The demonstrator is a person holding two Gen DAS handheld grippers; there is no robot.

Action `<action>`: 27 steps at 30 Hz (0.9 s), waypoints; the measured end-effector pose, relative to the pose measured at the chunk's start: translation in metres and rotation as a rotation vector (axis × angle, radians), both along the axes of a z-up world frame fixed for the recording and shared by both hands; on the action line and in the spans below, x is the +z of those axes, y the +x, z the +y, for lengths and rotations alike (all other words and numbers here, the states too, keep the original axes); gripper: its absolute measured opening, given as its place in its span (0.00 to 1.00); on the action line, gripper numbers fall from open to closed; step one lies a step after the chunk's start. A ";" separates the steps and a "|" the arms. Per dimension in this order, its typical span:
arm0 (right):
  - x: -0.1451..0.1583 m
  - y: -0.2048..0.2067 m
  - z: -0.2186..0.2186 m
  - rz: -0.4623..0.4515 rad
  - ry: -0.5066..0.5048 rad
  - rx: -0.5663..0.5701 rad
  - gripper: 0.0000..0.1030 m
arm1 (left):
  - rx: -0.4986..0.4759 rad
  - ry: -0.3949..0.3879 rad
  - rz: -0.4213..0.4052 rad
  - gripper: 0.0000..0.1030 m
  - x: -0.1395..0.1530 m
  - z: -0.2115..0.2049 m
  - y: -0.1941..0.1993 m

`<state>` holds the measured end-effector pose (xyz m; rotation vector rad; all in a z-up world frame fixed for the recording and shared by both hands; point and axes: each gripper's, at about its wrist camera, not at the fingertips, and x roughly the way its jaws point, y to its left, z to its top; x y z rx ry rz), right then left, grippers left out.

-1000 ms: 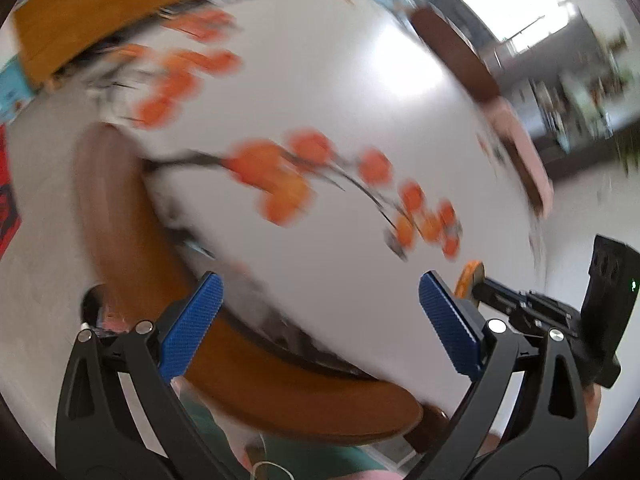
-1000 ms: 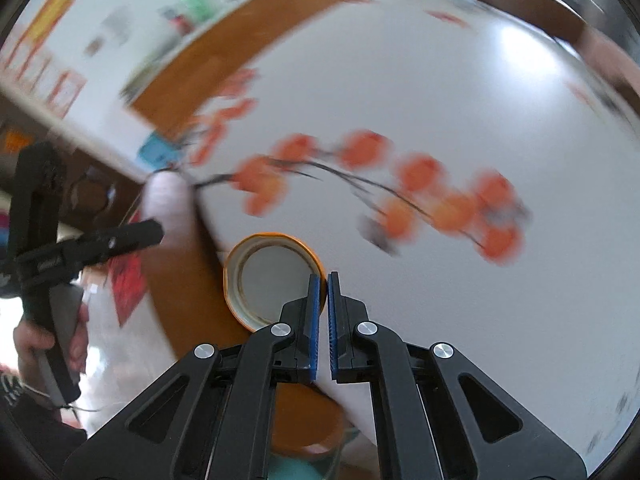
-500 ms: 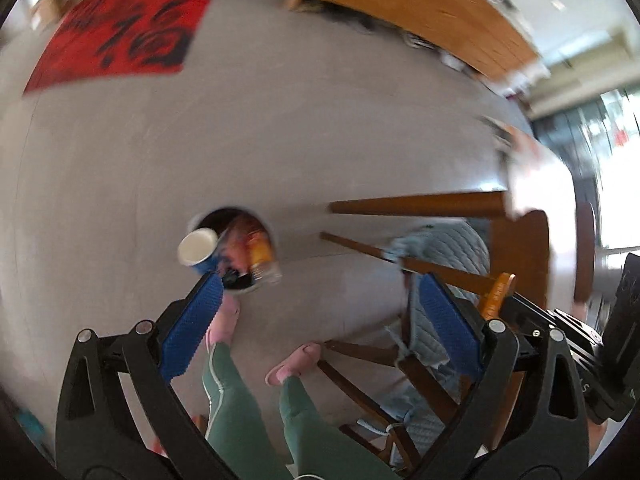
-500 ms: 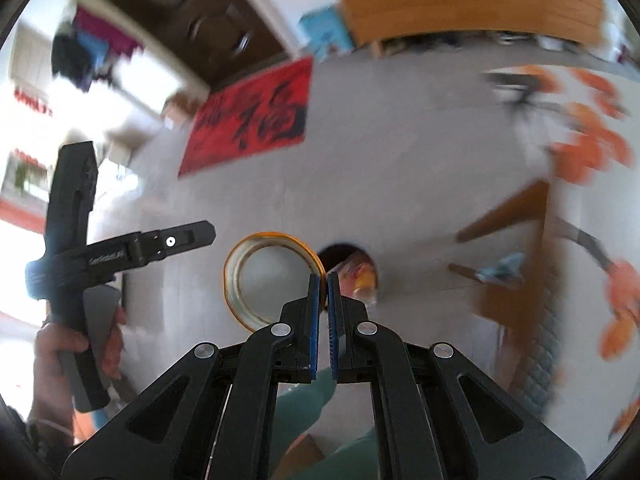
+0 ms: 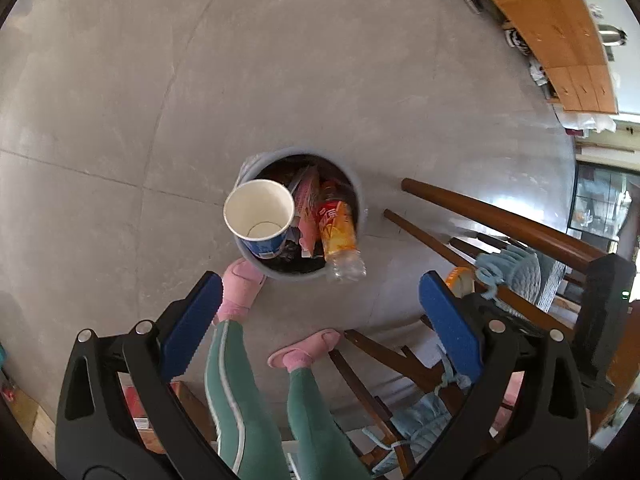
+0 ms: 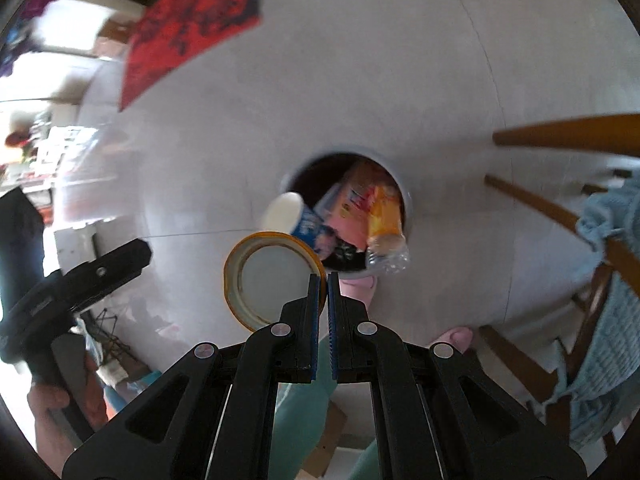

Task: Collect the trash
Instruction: 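Carry the tape roll in the right tool over the grey bin, then open the right tool to drop the tape roll into the bin, then lift both open tools up away from the bin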

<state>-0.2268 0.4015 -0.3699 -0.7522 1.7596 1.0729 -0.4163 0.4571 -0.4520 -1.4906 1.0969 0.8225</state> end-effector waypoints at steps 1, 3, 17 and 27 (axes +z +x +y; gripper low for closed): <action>-0.022 0.000 0.001 0.014 -0.021 -0.028 0.04 | 0.006 -0.015 0.006 0.93 -0.014 0.000 0.000; -0.053 0.001 0.003 0.021 -0.061 -0.065 0.04 | 0.017 -0.052 0.017 0.93 -0.048 0.002 -0.002; -0.184 -0.019 0.009 0.016 -0.166 -0.133 0.08 | 0.124 -0.222 0.063 0.93 -0.154 -0.002 -0.007; -0.178 -0.004 0.001 0.018 -0.148 -0.200 0.44 | 0.080 -0.234 0.060 0.93 -0.153 -0.009 -0.003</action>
